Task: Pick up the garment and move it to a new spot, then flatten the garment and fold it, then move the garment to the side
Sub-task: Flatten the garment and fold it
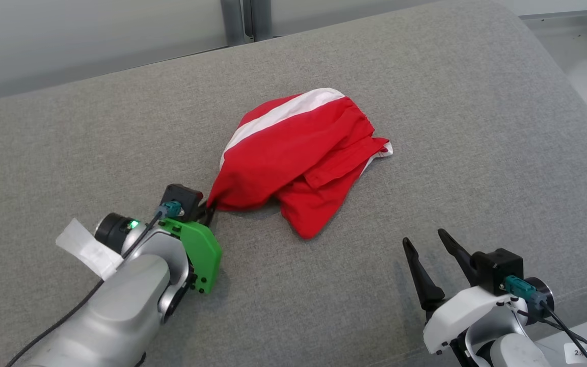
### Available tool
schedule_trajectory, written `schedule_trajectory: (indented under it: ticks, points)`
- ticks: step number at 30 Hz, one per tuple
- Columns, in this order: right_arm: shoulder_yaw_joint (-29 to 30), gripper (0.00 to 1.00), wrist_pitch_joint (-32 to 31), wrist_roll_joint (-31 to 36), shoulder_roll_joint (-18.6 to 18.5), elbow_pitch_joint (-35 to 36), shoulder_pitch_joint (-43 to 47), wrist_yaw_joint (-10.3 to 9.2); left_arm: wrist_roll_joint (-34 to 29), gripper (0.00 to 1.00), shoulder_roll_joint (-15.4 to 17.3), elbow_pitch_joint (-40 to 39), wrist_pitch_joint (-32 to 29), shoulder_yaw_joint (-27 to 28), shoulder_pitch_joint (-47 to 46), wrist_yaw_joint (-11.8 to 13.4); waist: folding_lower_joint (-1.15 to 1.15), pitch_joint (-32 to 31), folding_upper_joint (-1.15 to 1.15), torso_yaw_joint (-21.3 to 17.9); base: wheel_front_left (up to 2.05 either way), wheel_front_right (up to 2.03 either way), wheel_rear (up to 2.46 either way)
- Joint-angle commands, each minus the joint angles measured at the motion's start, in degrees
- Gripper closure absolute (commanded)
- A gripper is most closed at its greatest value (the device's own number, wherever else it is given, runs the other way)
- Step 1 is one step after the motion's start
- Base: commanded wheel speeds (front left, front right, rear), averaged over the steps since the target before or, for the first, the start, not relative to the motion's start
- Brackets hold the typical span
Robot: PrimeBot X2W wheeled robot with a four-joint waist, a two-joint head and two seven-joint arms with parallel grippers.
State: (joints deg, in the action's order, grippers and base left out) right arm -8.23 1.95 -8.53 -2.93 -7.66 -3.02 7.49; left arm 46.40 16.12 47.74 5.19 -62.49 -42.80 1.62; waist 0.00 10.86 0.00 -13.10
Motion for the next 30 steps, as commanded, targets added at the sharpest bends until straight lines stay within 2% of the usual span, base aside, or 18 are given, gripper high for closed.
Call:
schedule_trajectory:
  ticks: [1, 9, 15, 20, 23, 30]
  points:
    - [0.11, 0.00, 0.39, -0.15, 0.01, -0.29, -0.81, 0.00, -0.72, 1.00, 0.77, 0.40, 2.03, 0.86, -1.41, 1.84, 0.00, -0.26, 0.00, 0.54, 0.00, 0.00, 0.00]
    - [-0.62, 0.00, 0.77, -0.58, 0.02, -0.96, -1.29, 0.00, -5.23, 1.00, 3.50, -0.34, 9.06, 3.88, -7.78, 10.35, 0.00, -1.36, 0.00, 1.64, 0.00, 0.00, 0.00]
    - [-1.17, 0.00, 0.93, -0.93, 0.03, -1.66, -1.61, 0.00, -9.74, 1.00, 6.20, -5.85, 10.01, 7.82, -13.51, 14.59, 0.00, -2.06, 0.00, 1.70, 0.00, 0.00, 0.00]
    - [-1.90, 0.00, 1.33, -1.39, 0.03, -2.30, -1.87, 0.00, -14.47, 1.00, 8.10, -11.53, 10.01, 9.95, -17.40, 15.20, 0.00, -2.66, 0.00, 0.97, 0.00, 0.00, 0.00]
    - [-2.32, 0.00, 1.49, -1.67, 0.02, -2.80, -1.99, 0.00, -16.42, 1.00, 8.44, -12.97, 10.02, 10.37, -19.60, 14.50, 0.00, -3.09, 0.00, 0.35, 0.00, 0.00, 0.00]
    - [-2.54, 0.00, 2.19, -1.99, 0.04, -3.64, -1.67, 0.00, -19.66, 1.00, 6.82, -14.74, 10.03, 9.85, -24.92, 12.69, 0.00, -3.30, 0.00, -0.24, 0.00, 0.00, 0.00]
